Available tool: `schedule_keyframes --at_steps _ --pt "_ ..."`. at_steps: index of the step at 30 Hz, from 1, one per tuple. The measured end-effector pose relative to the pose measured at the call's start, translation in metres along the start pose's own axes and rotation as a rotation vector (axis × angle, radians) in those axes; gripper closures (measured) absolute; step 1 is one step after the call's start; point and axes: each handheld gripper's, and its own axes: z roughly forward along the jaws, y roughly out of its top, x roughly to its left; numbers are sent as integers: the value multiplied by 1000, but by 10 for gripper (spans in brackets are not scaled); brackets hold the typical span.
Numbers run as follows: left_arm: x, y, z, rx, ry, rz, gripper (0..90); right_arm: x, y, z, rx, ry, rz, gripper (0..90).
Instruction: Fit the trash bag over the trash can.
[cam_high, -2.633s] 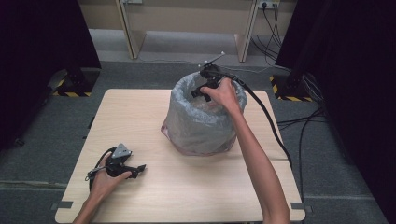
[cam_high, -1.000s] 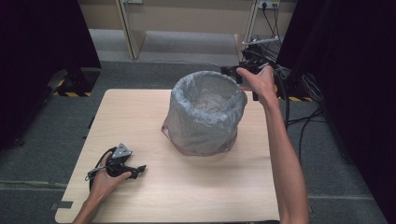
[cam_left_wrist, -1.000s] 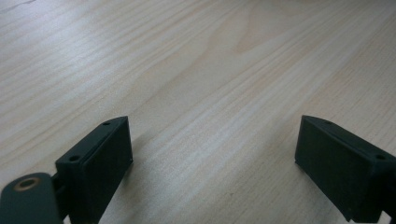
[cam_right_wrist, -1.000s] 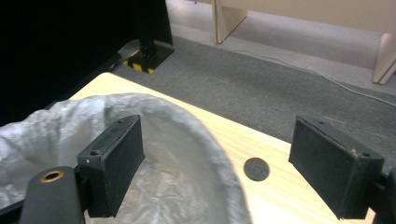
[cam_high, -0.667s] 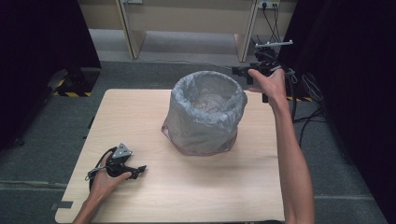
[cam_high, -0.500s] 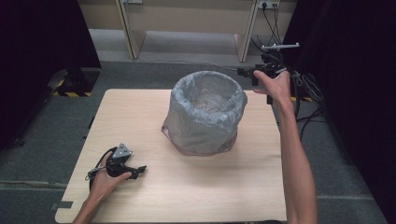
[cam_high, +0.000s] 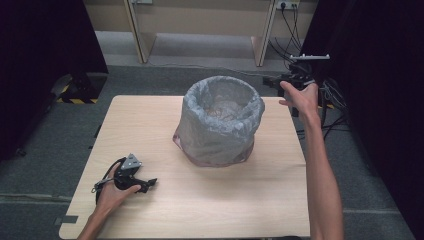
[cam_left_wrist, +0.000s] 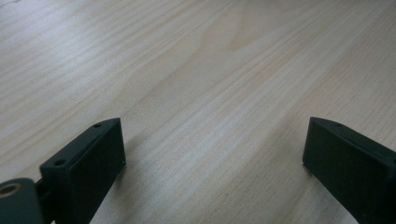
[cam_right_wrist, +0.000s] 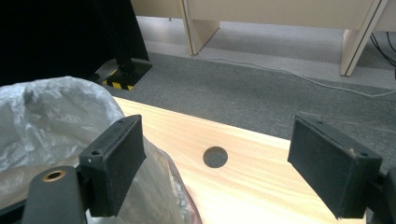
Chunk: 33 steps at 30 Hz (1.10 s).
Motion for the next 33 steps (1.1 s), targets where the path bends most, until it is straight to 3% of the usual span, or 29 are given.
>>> schedule_keyframes --at_steps 6,15,33 --pt "0 0 0 3 -2 1 36 -13 -13 -3 -11 -11 20 187" --pt "0 0 0 4 -2 1 31 -22 -31 -5 -16 -31 27 188" --pt "0 0 1 5 0 0 25 -19 -59 1 2 -40 3 190"
